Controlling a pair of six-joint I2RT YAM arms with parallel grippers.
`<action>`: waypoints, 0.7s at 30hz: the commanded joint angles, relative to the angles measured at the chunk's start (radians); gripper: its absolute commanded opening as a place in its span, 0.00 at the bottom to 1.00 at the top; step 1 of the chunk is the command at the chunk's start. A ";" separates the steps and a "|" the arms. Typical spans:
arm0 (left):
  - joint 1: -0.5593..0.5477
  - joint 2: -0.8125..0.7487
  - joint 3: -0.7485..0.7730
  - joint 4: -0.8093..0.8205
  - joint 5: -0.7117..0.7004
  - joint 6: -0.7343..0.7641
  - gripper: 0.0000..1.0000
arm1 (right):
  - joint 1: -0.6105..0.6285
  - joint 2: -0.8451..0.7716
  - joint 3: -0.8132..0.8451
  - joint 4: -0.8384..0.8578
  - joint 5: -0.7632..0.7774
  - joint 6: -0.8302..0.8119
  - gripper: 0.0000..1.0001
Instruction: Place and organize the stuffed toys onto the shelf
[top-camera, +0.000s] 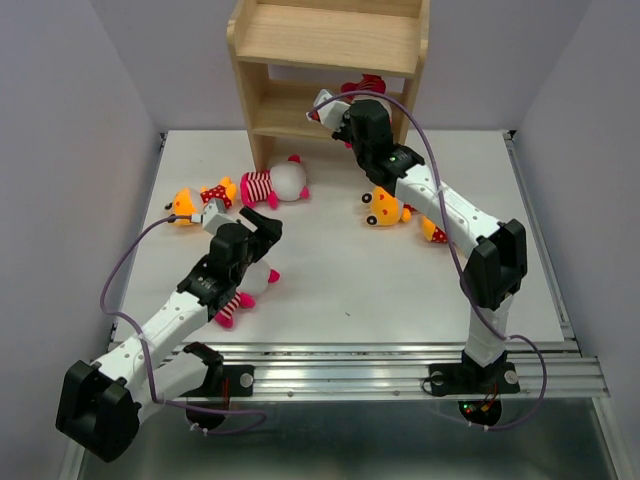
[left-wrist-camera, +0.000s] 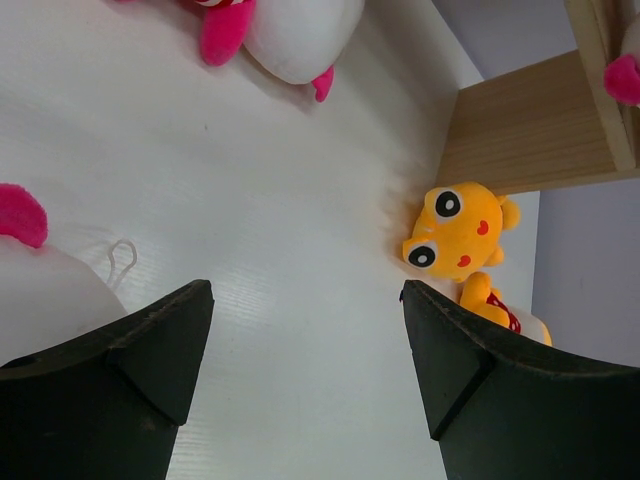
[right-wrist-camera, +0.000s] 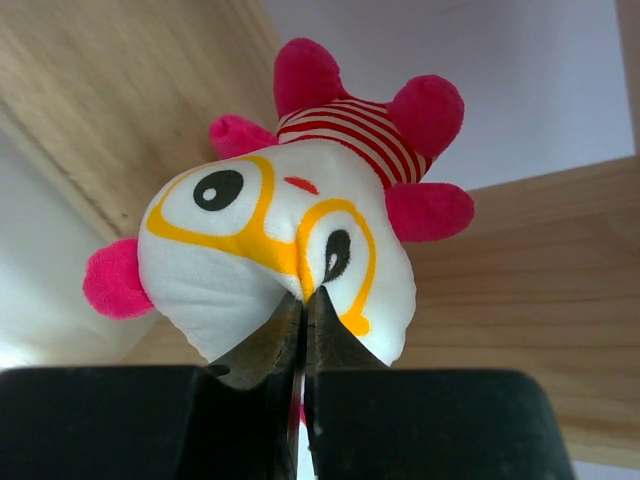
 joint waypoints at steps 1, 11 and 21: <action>0.012 -0.001 -0.001 0.047 -0.006 0.019 0.87 | 0.003 -0.044 0.016 0.080 0.105 -0.091 0.01; 0.015 0.023 0.010 0.058 0.011 0.028 0.87 | 0.003 -0.032 0.005 0.055 0.184 -0.120 0.01; 0.019 0.005 0.001 0.052 0.009 0.025 0.87 | 0.003 -0.036 -0.033 0.040 0.185 -0.088 0.16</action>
